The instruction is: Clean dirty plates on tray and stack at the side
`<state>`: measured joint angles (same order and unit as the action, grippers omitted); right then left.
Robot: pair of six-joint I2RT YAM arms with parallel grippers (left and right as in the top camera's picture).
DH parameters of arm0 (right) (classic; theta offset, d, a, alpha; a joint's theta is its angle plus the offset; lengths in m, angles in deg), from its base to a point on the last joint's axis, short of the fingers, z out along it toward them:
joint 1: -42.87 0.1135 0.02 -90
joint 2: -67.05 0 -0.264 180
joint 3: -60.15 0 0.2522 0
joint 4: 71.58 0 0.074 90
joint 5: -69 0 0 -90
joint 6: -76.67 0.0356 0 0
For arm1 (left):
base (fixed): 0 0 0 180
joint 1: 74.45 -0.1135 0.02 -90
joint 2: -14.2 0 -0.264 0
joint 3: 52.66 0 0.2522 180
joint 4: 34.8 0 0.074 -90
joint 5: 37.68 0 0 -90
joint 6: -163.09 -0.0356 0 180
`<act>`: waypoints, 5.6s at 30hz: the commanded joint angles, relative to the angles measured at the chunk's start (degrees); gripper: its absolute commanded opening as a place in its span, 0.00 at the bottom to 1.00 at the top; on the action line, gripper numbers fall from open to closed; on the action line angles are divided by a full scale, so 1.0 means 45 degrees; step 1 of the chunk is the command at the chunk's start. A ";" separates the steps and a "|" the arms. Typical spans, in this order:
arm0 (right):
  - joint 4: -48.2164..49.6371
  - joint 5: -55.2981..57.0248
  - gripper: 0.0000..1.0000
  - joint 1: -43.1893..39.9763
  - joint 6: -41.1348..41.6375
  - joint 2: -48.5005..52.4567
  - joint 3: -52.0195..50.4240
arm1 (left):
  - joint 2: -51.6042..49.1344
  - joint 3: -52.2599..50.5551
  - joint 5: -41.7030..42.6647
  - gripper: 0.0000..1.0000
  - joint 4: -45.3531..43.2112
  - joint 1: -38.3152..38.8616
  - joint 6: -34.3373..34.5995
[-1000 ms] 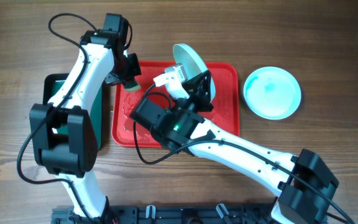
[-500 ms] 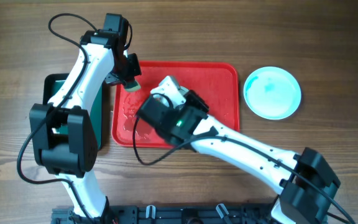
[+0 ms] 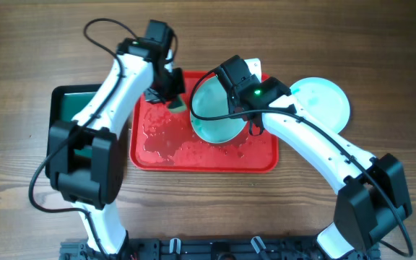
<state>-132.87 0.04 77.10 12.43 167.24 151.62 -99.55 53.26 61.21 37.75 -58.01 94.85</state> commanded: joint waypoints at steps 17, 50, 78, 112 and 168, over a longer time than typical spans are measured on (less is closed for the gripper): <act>0.0087 0.0092 0.04 0.0029 0.0311 -0.0019 -0.0083 | -0.1137 -0.1773 -0.1972 0.04 -0.1729 0.2628 0.1268; 0.0981 1.4557 0.04 0.3628 -0.6387 -0.2390 -0.0078 | 0.0277 -0.0952 -0.1511 0.04 -0.1365 0.0947 0.2035; -0.1481 0.3245 0.04 0.1243 -0.2312 -0.2385 -0.0131 | 0.0277 -0.0952 -0.1511 0.04 -0.1384 0.0947 0.2030; 0.1535 -0.7980 0.85 -0.6018 -0.3055 -0.2346 -0.1603 | 0.3410 0.0053 -0.4041 0.04 0.4367 -0.4342 0.0073; 0.6970 -0.7203 1.00 -0.6057 -0.6251 -1.6296 -0.8864 | 0.7193 -0.0345 0.3687 1.00 0.0238 -0.4915 -0.2414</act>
<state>-107.03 -31.43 51.03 -12.03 100.05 122.53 -67.01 51.80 76.53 38.93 -80.32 84.86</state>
